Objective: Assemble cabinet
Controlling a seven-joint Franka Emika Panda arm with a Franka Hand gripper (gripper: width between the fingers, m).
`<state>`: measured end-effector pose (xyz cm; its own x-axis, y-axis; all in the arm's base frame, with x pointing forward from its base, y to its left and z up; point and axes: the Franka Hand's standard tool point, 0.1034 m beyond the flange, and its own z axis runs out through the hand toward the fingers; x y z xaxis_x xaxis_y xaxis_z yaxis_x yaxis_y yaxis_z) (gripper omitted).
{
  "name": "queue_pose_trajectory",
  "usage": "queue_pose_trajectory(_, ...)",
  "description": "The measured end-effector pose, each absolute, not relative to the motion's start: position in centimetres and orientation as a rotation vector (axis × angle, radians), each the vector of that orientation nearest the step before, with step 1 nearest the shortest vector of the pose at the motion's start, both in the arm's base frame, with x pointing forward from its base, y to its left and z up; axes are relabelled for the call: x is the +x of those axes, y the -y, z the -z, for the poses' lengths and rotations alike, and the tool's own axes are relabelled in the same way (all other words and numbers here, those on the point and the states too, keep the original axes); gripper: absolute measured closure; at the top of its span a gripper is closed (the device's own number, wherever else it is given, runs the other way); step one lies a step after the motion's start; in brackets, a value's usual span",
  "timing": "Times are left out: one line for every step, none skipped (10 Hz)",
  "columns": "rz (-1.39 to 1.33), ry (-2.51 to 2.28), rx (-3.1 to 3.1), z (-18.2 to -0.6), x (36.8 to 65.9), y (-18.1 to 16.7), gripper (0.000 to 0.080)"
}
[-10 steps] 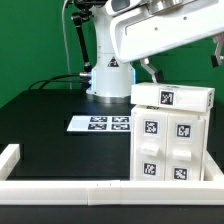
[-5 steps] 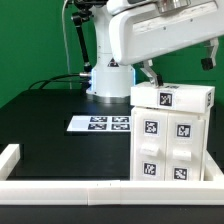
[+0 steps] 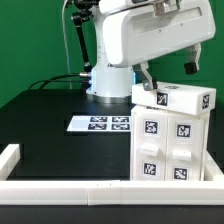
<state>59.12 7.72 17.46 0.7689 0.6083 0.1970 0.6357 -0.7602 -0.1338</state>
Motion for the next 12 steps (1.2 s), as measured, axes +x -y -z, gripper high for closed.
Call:
queue_pose_trajectory(0.214, 1.084, -2.737, -17.1, 59.1, -7.4, 0.0002)
queue_pose_trajectory(0.215, 1.135, -2.72, -16.8, 59.2, -7.2, 0.0002)
queue_pose_trajectory(0.212, 1.185, -2.709, -16.6, 59.3, -7.2, 0.0002)
queue_pose_trajectory(0.209, 1.174, -2.712, -16.5, 59.3, -7.3, 0.0002)
queue_pose_trajectory(0.198, 1.057, -2.755, -16.3, 59.3, -7.5, 0.0002)
queue_pose_trajectory(0.191, 0.952, -2.791, -16.0, 59.4, -7.7, 0.0002)
queue_pose_trajectory(0.175, 0.876, -2.812, -15.6, 59.3, -7.7, 0.0002)
queue_pose_trajectory(0.163, 0.835, -2.823, -15.2, 59.2, -7.6, 0.0002)
queue_pose_trajectory(0.16, 0.836, -2.824, -15.1, 59.2, -7.6, 0.0002)
queue_pose_trajectory(0.158, 0.857, -2.824, -15.1, 59.2, -7.6, 0.0002)
queue_pose_trajectory(0.154, 0.846, -2.831, -15.2, 59.2, -7.7, 0.0124)
queue_pose_trajectory(0.159, 0.843, -2.833, -15.2, 59.3, -7.5, 0.0223)
